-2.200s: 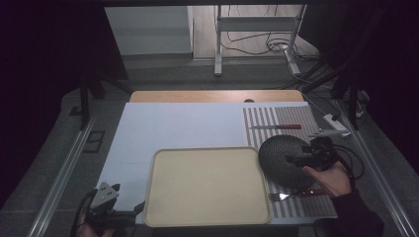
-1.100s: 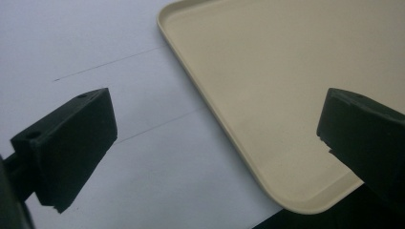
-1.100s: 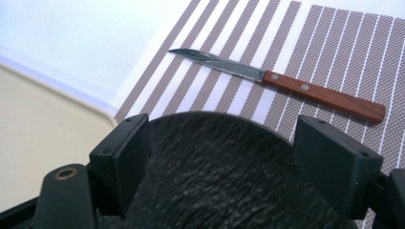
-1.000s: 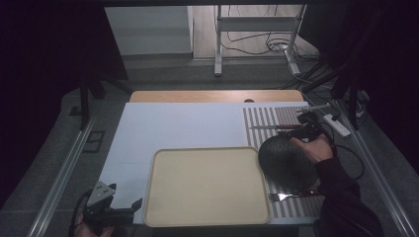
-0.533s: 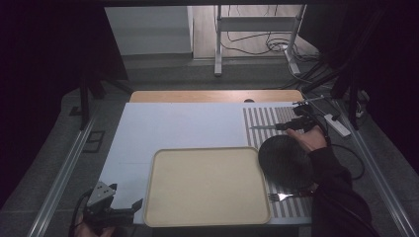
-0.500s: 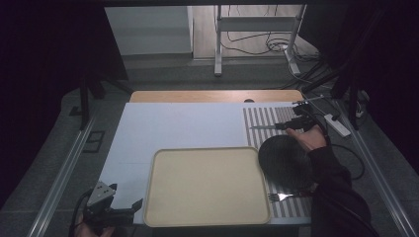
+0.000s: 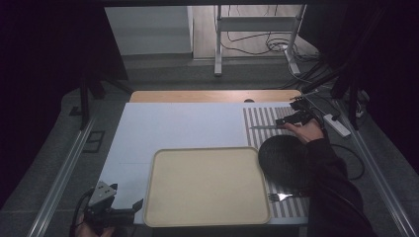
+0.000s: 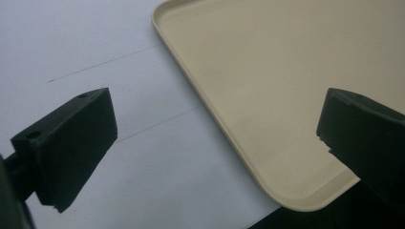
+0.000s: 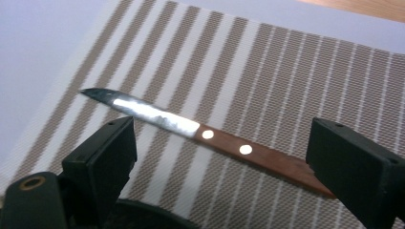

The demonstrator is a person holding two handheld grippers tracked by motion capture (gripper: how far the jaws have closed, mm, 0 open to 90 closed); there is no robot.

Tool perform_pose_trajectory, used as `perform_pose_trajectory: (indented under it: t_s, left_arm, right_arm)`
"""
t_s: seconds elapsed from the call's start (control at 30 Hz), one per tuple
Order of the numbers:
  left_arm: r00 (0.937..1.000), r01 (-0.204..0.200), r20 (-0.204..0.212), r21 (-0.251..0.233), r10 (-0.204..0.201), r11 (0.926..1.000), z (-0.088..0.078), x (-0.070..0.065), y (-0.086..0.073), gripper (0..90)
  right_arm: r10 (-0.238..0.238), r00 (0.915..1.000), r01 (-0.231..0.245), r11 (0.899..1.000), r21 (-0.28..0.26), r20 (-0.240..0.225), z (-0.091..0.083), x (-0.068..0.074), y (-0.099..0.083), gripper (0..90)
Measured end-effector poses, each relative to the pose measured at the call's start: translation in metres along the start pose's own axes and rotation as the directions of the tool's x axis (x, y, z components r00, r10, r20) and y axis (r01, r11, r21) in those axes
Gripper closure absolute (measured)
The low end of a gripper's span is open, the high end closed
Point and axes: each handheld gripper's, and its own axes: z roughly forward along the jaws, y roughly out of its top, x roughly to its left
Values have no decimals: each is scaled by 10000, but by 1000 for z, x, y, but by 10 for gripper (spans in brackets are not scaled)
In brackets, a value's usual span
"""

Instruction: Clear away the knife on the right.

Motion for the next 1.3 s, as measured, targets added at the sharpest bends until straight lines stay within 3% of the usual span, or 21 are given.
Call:
perform_pose_trajectory:
  t_s: [0.17, 0.33, 0.47, 0.57, 0.67, 0.73, 0.87, 1.07, 1.3]
  left_arm:
    - [10000, 2, 3, 14, -2, 10000, 0, 0, 0, 1]
    - [10000, -12, -20, 54, 12, 10000, 0, 0, 0, 1]
    - [10000, 0, -34, 56, 0, 10000, 1, 0, 0, 2]
    - [10000, -3, -34, 57, 3, 10000, 1, 0, 0, 3]
    - [10000, -18, -36, 68, 18, 10000, 1, 0, 0, 3]
    - [10000, -8, -37, 56, 9, 10000, 1, 0, 0, 4]
    - [10000, -38, -59, 66, 38, 10000, 1, -1, 1, 6]
    - [9999, -112, -81, 103, 113, 9999, 1, -1, 1, 6]
    - [9999, -133, -103, 122, 135, 9998, 1, -2, 1, 6]
  right_arm:
    - [265, 9996, -267, 9995, 171, 108, 5, -13, 0, 170]
    - [478, 9987, -482, 9984, 286, 148, 10, -29, -1, 316]
    - [208, 9988, -222, 9993, 310, 446, 11, -36, 1, 550]
    - [15, 9990, -43, 9980, 624, 451, 15, -38, 2, 753]
    - [-161, 9961, 84, 9961, 884, 866, 21, -39, 1, 900]
    - [-261, 9930, 159, 9960, 882, 1153, 23, -41, 0, 900]
    - [-277, 9921, 132, 9930, 1177, 1225, 26, -45, -4, 900]
    - [-186, 9972, 91, 9916, 1288, 728, 20, -47, -13, 900]
    - [-493, 9985, 449, 9875, 1513, 258, 13, -37, -23, 900]
